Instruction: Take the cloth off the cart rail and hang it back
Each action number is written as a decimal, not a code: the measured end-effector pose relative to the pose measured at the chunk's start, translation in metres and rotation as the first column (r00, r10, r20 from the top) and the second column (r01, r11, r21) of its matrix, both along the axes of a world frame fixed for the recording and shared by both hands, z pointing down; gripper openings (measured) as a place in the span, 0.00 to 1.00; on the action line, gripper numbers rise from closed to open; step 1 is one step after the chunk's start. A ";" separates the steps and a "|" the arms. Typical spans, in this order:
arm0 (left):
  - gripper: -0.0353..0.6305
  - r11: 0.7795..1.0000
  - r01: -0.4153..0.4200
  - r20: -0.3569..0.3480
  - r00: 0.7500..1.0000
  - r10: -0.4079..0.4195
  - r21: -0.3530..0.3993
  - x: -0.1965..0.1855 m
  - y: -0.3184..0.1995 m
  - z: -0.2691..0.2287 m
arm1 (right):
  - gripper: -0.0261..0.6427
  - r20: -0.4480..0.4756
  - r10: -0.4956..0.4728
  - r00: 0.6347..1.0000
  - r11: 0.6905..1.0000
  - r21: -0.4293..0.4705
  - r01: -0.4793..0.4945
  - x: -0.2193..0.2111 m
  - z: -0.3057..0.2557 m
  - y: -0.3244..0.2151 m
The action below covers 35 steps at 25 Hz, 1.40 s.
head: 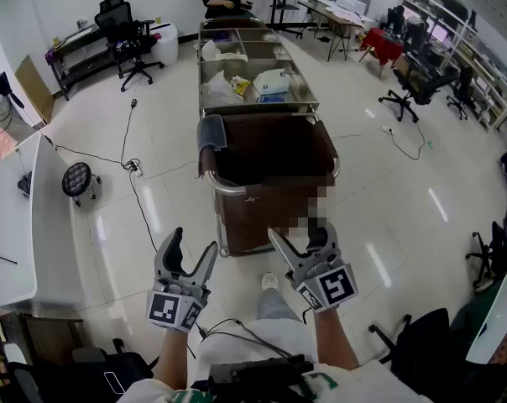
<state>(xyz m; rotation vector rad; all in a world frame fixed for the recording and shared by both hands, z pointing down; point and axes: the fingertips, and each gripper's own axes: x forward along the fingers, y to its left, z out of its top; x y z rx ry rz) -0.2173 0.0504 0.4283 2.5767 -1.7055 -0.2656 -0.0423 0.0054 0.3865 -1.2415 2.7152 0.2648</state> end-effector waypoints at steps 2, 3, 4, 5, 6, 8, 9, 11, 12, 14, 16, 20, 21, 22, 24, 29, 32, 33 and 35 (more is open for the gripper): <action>0.52 1.000 0.025 0.019 1.000 -0.025 -0.015 0.011 -0.031 0.005 | 0.52 0.018 -0.016 1.000 1.000 -0.020 0.017 0.017 0.000 -0.029; 0.52 0.999 0.035 0.018 0.999 -0.035 -0.012 0.018 -0.046 0.004 | 0.52 0.023 -0.029 0.999 0.999 -0.030 0.030 0.025 0.000 -0.045; 0.52 0.999 0.043 0.011 0.999 -0.043 -0.002 0.027 -0.062 0.001 | 0.52 0.024 -0.046 0.999 0.998 -0.041 0.047 0.032 0.000 -0.060; 0.52 0.999 0.051 0.001 0.999 -0.051 0.003 0.037 -0.075 -0.002 | 0.52 0.022 -0.070 0.997 0.996 -0.054 0.071 0.039 0.001 -0.073; 0.52 0.998 0.060 -0.009 0.998 -0.060 -0.001 0.046 -0.087 -0.003 | 0.52 0.019 -0.097 0.995 0.993 -0.065 0.098 0.044 0.002 -0.084; 0.52 0.997 0.080 -0.014 0.997 -0.080 -0.015 0.061 -0.105 -0.009 | 0.52 0.020 -0.147 0.989 0.986 -0.073 0.148 0.054 -0.002 -0.102; 0.52 0.996 0.087 -0.010 0.996 -0.087 -0.014 0.067 -0.115 -0.015 | 0.51 0.023 -0.162 0.986 0.984 -0.069 0.164 0.058 -0.005 -0.111; 0.52 0.996 0.093 0.004 0.996 -0.092 -0.008 0.082 -0.137 -0.026 | 0.51 0.033 -0.173 0.984 0.983 -0.060 0.175 0.068 -0.010 -0.134; 0.52 0.996 0.093 0.009 0.996 -0.093 -0.006 0.089 -0.147 -0.029 | 0.51 0.041 -0.172 0.984 0.983 -0.059 0.174 0.073 -0.012 -0.146; 0.52 0.996 0.088 0.018 0.996 -0.088 -0.011 0.101 -0.163 -0.033 | 0.51 0.062 -0.170 0.983 0.983 -0.066 0.174 0.080 -0.013 -0.166; 0.52 0.995 0.102 0.049 0.994 -0.101 -0.015 0.100 -0.172 -0.030 | 0.51 0.075 -0.179 0.981 0.980 -0.070 0.184 0.082 -0.014 -0.180; 0.52 0.989 0.133 0.071 0.989 -0.129 -0.063 0.086 -0.193 -0.024 | 0.51 0.090 -0.167 0.982 0.983 -0.064 0.173 0.079 -0.012 -0.202; 0.52 0.988 0.137 0.081 0.988 -0.131 -0.070 0.081 -0.199 -0.020 | 0.51 0.102 -0.155 0.983 0.984 -0.068 0.163 0.079 -0.011 -0.207; 0.52 0.987 0.142 0.099 0.986 -0.134 -0.079 0.074 -0.206 -0.014 | 0.51 0.112 -0.144 0.983 0.985 -0.075 0.153 0.079 -0.008 -0.212; 0.52 0.974 0.165 0.153 0.978 -0.141 -0.155 0.054 -0.222 0.002 | 0.51 0.117 -0.133 0.984 0.986 -0.089 0.144 0.076 -0.002 -0.221; 0.52 0.874 0.205 0.296 0.952 -0.074 -0.441 -0.013 -0.290 0.054 | 0.51 0.110 -0.132 0.985 0.987 -0.072 0.141 0.066 -0.011 -0.228; 0.52 0.808 0.154 0.268 0.963 0.005 -0.569 -0.032 -0.335 0.089 | 0.51 0.103 -0.127 0.987 0.989 -0.069 0.135 0.065 -0.011 -0.227; 0.52 0.782 0.137 0.246 0.969 0.021 -0.608 -0.034 -0.347 0.099 | 0.51 0.102 -0.124 0.987 0.989 -0.072 0.132 0.065 -0.010 -0.227; 0.52 0.730 0.117 0.208 0.978 0.035 -0.674 -0.039 -0.368 0.116 | 0.51 0.100 -0.118 0.988 0.989 -0.077 0.126 0.067 -0.008 -0.227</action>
